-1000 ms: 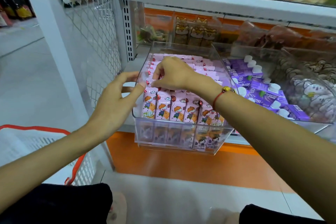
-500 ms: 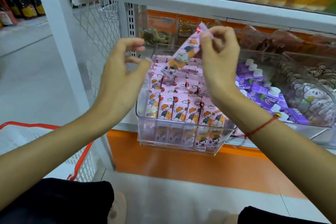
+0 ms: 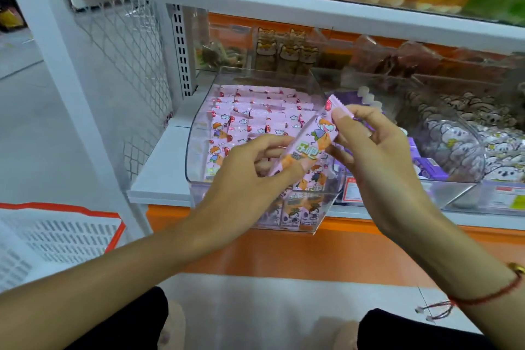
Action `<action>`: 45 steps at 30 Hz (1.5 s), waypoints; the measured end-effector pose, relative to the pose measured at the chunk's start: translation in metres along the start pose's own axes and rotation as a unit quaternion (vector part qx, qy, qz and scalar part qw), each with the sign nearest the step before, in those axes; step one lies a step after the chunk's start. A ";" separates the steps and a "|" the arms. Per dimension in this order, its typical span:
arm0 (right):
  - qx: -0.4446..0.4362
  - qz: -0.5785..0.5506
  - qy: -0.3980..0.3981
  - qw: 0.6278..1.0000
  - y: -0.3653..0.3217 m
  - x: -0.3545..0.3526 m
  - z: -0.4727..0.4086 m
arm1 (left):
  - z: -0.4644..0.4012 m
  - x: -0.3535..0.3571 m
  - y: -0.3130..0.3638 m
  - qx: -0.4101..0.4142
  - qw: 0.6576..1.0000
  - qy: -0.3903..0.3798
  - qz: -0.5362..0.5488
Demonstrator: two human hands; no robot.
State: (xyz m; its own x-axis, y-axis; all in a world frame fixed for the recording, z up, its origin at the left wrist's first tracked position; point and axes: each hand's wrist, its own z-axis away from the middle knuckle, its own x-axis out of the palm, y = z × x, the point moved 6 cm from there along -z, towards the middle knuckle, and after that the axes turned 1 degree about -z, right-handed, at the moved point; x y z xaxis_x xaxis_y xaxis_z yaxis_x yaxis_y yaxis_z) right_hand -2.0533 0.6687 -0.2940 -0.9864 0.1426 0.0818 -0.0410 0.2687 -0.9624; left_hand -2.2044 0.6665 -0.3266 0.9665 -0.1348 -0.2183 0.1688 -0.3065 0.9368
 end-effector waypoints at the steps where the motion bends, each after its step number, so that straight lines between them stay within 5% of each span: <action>1: 0.008 -0.006 -0.002 1.000 0.002 -0.002 0.000 | 0.001 0.000 0.000 0.001 1.000 -0.001 -0.002; 9: 0.112 -0.057 -0.088 0.988 0.018 -0.006 0.004 | 0.002 0.001 0.007 0.022 1.000 -0.002 0.003; 13: 0.096 -0.031 -0.133 0.986 0.015 -0.006 0.008 | 0.001 0.005 0.006 0.022 1.000 0.000 -0.015; 22: 0.023 0.040 -0.028 0.999 0.004 -0.020 0.003 | -0.005 0.005 0.013 0.063 0.994 0.040 -0.080; 28: 0.053 -0.010 -0.132 0.990 0.007 -0.008 0.005 | -0.006 0.009 0.013 0.057 0.997 0.015 -0.040; 35: -0.039 0.055 -0.016 0.998 -0.002 -0.014 0.008 | -0.001 0.012 0.021 0.117 0.982 0.036 -0.142; 40: 0.003 0.079 -0.005 0.997 -0.004 -0.018 0.005 | -0.004 0.017 0.023 0.015 0.999 -0.006 0.048; 45: 0.131 0.072 -0.048 0.988 0.011 -0.020 0.003 | 0.000 0.024 0.010 -0.208 0.955 -0.070 0.201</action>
State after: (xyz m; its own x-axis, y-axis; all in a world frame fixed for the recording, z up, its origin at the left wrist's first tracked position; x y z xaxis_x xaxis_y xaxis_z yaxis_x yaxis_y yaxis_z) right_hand -2.0346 0.6663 -0.3066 -0.9950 0.0666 -0.0738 0.0737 -0.0049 -0.9973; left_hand -2.1791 0.6606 -0.3228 0.9388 -0.2968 0.1748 -0.1203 0.1931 0.9738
